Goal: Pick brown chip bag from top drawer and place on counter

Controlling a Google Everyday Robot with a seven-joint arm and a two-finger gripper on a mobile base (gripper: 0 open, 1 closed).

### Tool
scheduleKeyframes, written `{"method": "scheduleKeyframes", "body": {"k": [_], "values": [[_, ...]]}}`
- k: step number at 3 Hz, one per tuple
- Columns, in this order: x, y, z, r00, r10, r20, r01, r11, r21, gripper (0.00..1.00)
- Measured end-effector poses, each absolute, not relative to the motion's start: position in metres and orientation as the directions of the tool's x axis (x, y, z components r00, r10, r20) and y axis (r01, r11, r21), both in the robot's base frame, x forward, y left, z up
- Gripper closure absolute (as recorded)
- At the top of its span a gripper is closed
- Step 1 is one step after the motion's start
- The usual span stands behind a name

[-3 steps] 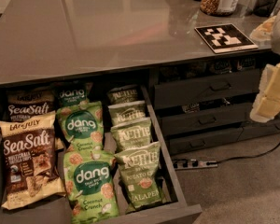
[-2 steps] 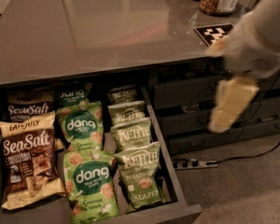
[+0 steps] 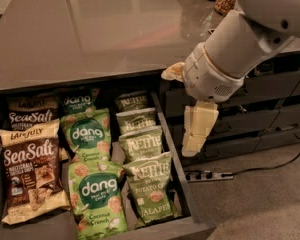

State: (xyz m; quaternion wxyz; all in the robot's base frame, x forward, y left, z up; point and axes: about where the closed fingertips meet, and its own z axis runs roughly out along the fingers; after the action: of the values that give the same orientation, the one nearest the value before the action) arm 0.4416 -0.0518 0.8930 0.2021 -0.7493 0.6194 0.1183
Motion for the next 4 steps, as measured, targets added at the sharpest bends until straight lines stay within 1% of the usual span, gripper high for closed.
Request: {"method": "scheduleKeyframes", "body": {"k": [1, 2, 3, 4], "values": [[0.442, -0.052, 0.893, 0.205, -0.880, -0.428, -0.976, -0.151, -0.156, 0.00], [0.449, 0.000, 0.877, 0.270, -0.836, -0.477, -0.961, -0.208, -0.181, 0.00], [0.460, 0.097, 0.849, 0.388, -0.732, -0.560, -0.922, -0.308, -0.236, 0.00], [0.469, 0.113, 0.850, 0.400, -0.715, -0.574, -0.916, -0.295, -0.271, 0.00]]}}
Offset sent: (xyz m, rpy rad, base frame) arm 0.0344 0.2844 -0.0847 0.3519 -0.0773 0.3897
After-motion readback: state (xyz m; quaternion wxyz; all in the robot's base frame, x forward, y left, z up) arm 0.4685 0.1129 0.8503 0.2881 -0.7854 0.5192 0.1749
